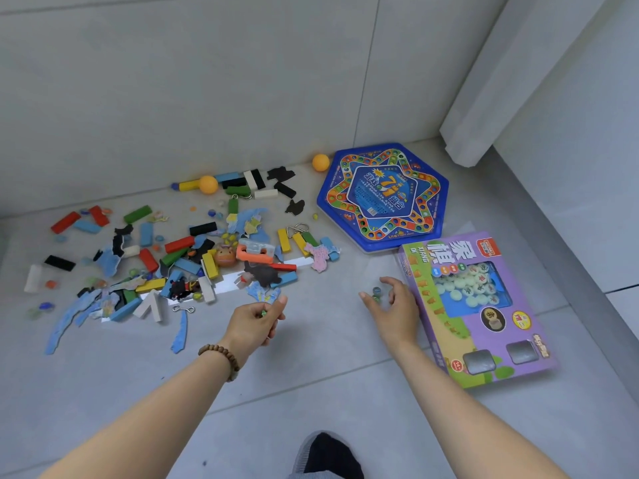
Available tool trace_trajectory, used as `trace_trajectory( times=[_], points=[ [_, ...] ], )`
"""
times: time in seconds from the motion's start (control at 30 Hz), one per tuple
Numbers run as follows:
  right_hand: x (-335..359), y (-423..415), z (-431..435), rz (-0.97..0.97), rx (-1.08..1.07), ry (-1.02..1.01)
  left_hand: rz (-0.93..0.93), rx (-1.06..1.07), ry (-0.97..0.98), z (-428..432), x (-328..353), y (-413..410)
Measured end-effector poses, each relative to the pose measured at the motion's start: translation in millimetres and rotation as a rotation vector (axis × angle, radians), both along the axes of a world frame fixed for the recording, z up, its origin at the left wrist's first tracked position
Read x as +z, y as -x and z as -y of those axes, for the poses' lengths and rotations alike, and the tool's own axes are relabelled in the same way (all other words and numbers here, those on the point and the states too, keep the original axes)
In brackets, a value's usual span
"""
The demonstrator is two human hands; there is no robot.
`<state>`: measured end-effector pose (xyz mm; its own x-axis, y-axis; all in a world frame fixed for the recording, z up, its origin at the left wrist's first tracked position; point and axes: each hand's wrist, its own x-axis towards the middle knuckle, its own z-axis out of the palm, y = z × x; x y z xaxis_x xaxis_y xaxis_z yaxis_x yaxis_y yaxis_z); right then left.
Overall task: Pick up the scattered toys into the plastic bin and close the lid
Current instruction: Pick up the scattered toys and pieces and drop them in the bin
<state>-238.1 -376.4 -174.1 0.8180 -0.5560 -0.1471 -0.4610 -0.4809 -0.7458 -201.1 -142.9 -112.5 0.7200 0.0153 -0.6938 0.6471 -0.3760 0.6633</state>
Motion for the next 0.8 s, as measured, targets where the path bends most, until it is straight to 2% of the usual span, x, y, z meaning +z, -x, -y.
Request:
trace_trajectory(
  times=[0.1, 0.27, 0.37, 0.43, 0.53, 0.63, 0.7, 0.8],
  points=[
    [-4.9, -2.7, 4.7, -0.014, 0.059, 0.067, 0.005, 0.018, 0.004, -3.0, -0.7, -0.2],
    [-9.0, 3.5, 4.8, -0.058, 0.288, 0.368, 0.009, 0.042, -0.013, -11.7, -1.4, 0.3],
    [-3.8, 4.5, 0.9, -0.136, 0.307, 0.357, -0.005, 0.063, -0.028, -17.3, 4.1, 0.0],
    [7.7, 1.3, -4.8, -0.139, 0.184, 0.095, -0.002, 0.069, -0.034, -21.7, 11.7, -1.0],
    [41.7, -14.2, -30.2, -0.042, -0.128, -0.584, 0.045, 0.073, -0.028, -31.1, 29.3, -4.8],
    [88.7, -31.4, -65.7, 0.013, -0.208, -1.223, 0.084, 0.086, -0.023, -49.2, 56.3, -10.5],
    [124.9, -39.2, -92.8, 0.021, -0.085, -1.441, 0.105, 0.108, -0.003, -68.2, 79.8, -15.2],
    [177.8, -46.8, -140.5, -0.041, 0.159, -1.499, 0.173, 0.182, 0.013, -108.6, 123.0, -21.3]
  ],
)
